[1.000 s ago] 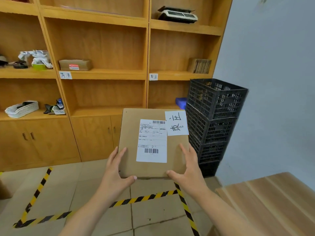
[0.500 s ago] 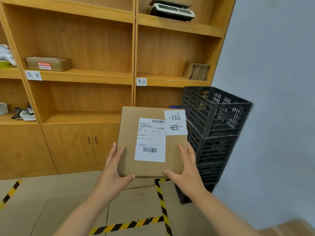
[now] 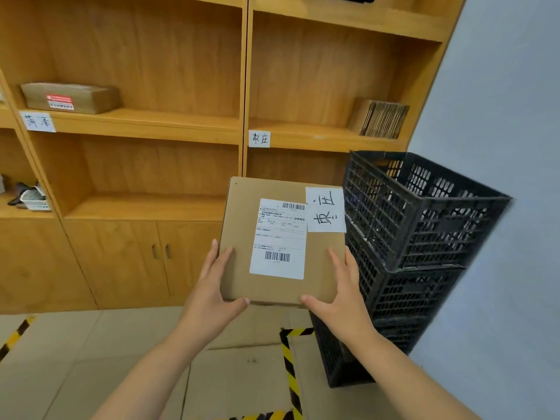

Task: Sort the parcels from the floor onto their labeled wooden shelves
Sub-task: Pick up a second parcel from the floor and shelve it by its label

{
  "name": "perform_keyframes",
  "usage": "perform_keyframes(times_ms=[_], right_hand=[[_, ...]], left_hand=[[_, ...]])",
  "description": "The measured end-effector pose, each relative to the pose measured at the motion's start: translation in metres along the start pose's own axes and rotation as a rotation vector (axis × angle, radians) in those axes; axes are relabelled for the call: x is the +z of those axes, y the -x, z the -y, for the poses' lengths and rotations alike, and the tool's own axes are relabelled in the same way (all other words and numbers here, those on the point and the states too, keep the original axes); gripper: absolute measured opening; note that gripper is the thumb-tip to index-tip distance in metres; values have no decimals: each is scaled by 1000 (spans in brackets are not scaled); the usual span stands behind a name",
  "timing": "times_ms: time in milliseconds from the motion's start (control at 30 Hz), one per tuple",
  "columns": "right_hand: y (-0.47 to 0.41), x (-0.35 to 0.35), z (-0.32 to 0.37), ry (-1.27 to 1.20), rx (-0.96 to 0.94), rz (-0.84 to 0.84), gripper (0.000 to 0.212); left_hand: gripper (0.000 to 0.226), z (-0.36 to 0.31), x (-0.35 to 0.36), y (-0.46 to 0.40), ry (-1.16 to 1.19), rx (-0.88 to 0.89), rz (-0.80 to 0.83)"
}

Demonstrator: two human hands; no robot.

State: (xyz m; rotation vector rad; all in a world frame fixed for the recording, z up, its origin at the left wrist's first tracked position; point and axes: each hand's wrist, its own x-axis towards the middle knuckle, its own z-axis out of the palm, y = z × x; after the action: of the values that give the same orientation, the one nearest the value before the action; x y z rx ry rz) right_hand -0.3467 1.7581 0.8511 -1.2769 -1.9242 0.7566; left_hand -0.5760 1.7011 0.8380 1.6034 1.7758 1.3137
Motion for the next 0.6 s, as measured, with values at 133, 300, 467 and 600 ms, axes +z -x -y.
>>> perform_keyframes(times_ms=[133, 300, 467, 600], right_hand=[[-63, 5, -6, 51, 8, -16, 107], [-153, 19, 0, 93, 19, -42, 114], [-224, 44, -3, 95, 31, -69, 115], [-263, 51, -12, 114, 56, -90, 114]], left_hand=[[94, 17, 4, -73, 27, 43, 35], [96, 33, -5, -173, 44, 101, 52], [98, 58, -14, -255, 18, 154, 81], [97, 73, -8, -301, 27, 161, 109]])
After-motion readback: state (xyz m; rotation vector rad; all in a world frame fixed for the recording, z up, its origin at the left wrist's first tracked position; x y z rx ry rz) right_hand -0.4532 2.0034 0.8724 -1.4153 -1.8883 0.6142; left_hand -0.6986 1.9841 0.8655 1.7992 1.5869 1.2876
